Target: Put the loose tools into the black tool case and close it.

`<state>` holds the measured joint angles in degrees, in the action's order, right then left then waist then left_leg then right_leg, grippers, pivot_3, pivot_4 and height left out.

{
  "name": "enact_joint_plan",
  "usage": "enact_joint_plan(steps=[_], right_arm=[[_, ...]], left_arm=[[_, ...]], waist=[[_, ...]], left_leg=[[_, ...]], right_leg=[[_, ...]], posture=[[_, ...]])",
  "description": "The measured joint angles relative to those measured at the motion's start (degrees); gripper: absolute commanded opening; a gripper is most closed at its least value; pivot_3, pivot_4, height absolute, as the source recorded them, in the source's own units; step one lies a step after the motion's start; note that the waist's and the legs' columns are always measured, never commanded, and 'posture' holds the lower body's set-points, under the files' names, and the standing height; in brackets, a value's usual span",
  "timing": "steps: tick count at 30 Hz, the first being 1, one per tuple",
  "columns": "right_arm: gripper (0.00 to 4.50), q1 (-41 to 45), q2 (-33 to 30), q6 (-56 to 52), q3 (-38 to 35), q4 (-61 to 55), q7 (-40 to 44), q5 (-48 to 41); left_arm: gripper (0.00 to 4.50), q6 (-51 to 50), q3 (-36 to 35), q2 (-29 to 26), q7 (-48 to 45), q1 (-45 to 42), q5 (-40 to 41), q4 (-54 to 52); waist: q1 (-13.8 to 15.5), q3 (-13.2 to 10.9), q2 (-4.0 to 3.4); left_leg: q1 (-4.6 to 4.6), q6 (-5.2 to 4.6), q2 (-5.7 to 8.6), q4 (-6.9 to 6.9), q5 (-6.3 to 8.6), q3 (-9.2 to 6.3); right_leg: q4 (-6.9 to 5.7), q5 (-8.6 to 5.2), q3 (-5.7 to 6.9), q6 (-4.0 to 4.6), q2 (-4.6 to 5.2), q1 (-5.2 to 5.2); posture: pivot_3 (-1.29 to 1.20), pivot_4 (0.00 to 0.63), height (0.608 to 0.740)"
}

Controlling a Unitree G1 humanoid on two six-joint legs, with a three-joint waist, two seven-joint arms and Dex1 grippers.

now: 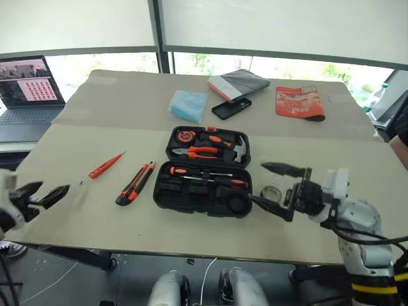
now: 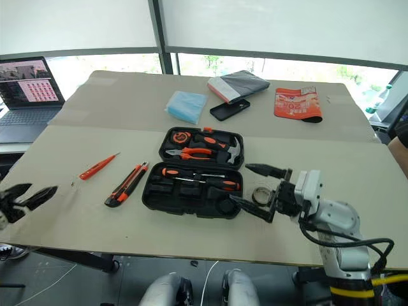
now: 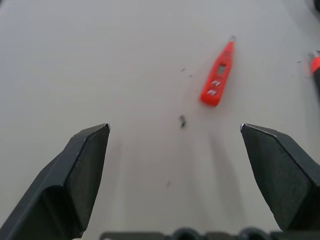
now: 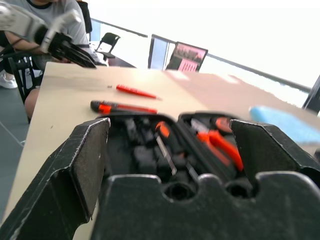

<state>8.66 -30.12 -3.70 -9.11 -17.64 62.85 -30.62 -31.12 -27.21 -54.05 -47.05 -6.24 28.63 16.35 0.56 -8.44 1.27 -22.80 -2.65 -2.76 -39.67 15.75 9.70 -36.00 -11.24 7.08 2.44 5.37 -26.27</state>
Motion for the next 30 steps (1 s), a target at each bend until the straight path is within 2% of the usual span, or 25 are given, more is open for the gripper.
enact_joint_plan(steps=[1, 4, 9, 16, 19, 22, 26, 27, 28, 30], right_arm=[[4.46, 0.64, -0.25, -0.66, 0.22, -0.24, -0.39, -0.04], [4.46, 3.45, -1.27, -4.11, 2.63, -1.29, -1.34, -0.18], [4.46, 4.64, -2.09, -6.11, 3.90, -2.20, -2.10, -1.22], [4.46, 3.63, -2.62, -7.10, 4.22, -3.77, -3.54, -1.26], [4.50, 2.17, -3.45, -8.06, 4.16, -5.41, -4.42, -1.60], [4.50, 0.81, -3.92, -8.43, 4.16, -6.33, -4.75, -1.66], [4.50, -0.43, -4.23, -8.72, 4.16, -7.12, -5.61, -1.68], [4.50, -0.61, -4.33, -8.81, 4.16, -7.23, -5.63, -1.69], [4.50, -0.75, -4.57, -8.90, 4.16, -7.40, -5.66, -1.71], [4.50, -0.88, -5.29, -9.03, 4.15, -7.70, -5.63, -1.81]], left_arm=[[4.50, -0.55, 1.92, -0.21, -0.22, -2.19, -0.81, 1.37], [4.50, -3.80, 11.00, -0.33, -2.48, -13.78, -4.74, 9.31], [4.50, -1.25, 21.72, 0.19, -5.77, -28.18, -13.23, 22.87], [4.50, 8.39, 26.46, 4.42, -7.52, -38.81, -20.72, 38.76], [3.69, 12.22, 26.92, 5.88, -7.82, -41.56, -22.78, 43.84], [2.51, 15.13, 26.88, 6.38, -8.52, -42.92, -23.96, 46.82], [1.27, 18.94, 25.67, 7.09, -9.73, -43.25, -24.04, 49.04], [0.76, 20.25, 25.23, 7.37, -10.15, -43.22, -23.97, 49.53], [0.57, 22.37, 24.52, 7.82, -11.13, -43.07, -23.80, 49.93], [0.57, 27.62, 22.80, 8.61, -14.92, -42.88, -22.08, 49.87]], waist=[[-0.06, -0.01, 0.01], [-0.05, -0.05, 0.10], [0.01, -0.08, 0.15], [0.29, -0.09, 0.17], [0.57, -0.09, 0.17], [0.63, -0.09, 0.17], [0.67, -0.09, 0.17], [0.67, -0.09, 0.17], [0.65, -0.10, 0.19], [0.49, -0.20, 0.36]], left_leg=[[-0.04, 0.33, 0.00, 0.00, -0.19, 0.02], [-0.10, 0.38, 0.02, -0.02, -0.26, 0.06], [-0.10, -0.10, 0.09, -0.05, -0.48, 0.13], [-0.07, -0.22, 0.12, -0.16, -0.45, 0.12], [-0.06, -0.67, 0.12, -0.19, -0.32, 0.04], [-0.06, -0.75, 0.14, -0.22, -0.31, 0.02], [-0.11, -0.77, 0.18, -0.25, -0.35, 0.03], [-0.15, -0.75, 0.19, -0.31, -0.37, 0.03], [-0.23, -0.70, 0.18, -0.38, -0.40, 0.03], [-0.40, -0.67, 0.16, -0.56, -0.42, 0.02]], right_leg=[[0.00, 0.00, 0.01, 0.01, -0.07, -0.02], [-0.08, -0.05, 0.11, 0.10, -0.28, -0.05], [-0.07, -0.06, 0.09, 0.10, -0.55, -0.03], [-0.15, -0.07, 0.08, 0.08, -0.41, 0.00], [-0.24, -0.05, 0.11, 0.05, -0.07, 0.03], [-0.25, -0.03, 0.11, 0.03, -0.05, 0.05], [-0.23, -0.03, 0.12, 0.01, -0.07, 0.05], [-0.23, -0.03, 0.14, 0.00, -0.08, 0.04], [-0.22, -0.02, 0.16, -0.02, -0.08, 0.02], [-0.21, 0.01, 0.20, -0.06, -0.07, -0.05]], posture=[[0.00, 0.150, 0.740], [0.00, 0.150, 0.740], [0.00, 0.150, 0.740], [0.00, 0.150, 0.740], [0.00, 0.150, 0.740], [0.00, 0.150, 0.740], [0.00, 0.150, 0.740], [0.00, 0.150, 0.740], [0.00, 0.150, 0.740], [0.00, 0.150, 0.740]])
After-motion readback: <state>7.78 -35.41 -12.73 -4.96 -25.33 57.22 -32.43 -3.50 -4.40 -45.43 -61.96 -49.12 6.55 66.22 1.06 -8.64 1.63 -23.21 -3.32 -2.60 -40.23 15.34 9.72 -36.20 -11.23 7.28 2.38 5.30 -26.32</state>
